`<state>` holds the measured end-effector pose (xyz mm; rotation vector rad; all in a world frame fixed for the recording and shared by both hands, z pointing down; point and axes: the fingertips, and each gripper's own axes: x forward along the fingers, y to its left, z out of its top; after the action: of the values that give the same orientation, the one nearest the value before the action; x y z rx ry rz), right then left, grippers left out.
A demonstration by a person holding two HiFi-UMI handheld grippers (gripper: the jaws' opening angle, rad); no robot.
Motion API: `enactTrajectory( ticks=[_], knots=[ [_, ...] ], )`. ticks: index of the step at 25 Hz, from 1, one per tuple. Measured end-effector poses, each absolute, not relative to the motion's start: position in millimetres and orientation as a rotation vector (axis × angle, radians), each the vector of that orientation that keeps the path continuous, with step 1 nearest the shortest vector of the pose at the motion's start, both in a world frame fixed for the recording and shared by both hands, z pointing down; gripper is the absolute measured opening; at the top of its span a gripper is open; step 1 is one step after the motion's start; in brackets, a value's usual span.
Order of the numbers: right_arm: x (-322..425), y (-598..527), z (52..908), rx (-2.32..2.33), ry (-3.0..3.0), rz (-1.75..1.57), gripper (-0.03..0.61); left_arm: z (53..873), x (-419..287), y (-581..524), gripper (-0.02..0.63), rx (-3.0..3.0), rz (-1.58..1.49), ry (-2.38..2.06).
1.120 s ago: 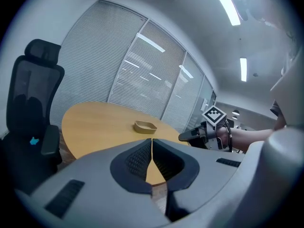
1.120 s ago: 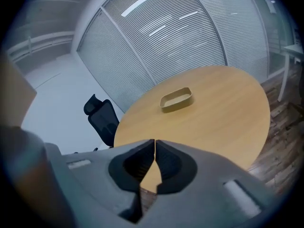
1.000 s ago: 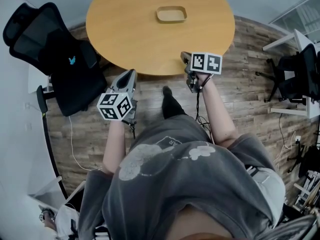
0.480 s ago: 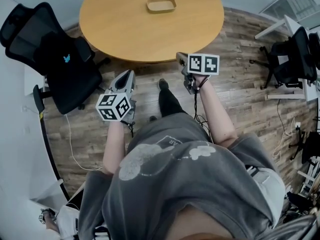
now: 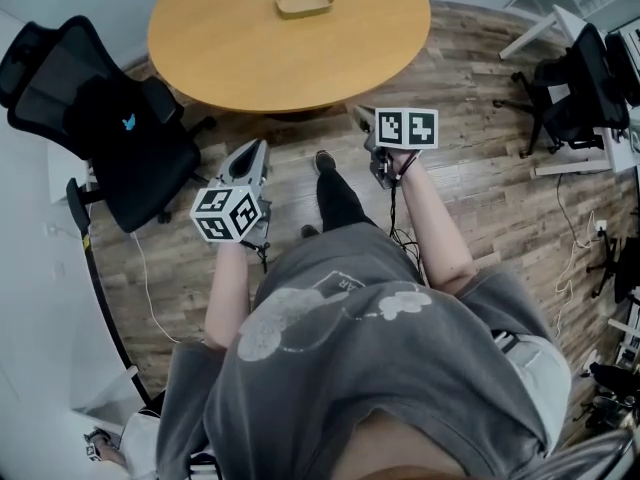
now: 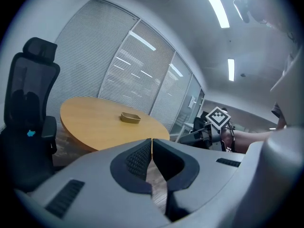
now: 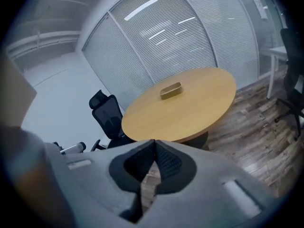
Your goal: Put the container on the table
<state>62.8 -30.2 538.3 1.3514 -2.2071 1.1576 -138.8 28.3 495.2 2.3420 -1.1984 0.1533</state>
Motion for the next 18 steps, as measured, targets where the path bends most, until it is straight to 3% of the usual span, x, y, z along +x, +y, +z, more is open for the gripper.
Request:
enactTrajectory(
  ticks=[18],
  knots=[
    [58.6, 8.8, 534.2, 1.363, -2.199, 1.134, -0.002, 494.5, -141.4, 56.8, 0.000, 2.369, 0.164, -1.157]
  ],
)
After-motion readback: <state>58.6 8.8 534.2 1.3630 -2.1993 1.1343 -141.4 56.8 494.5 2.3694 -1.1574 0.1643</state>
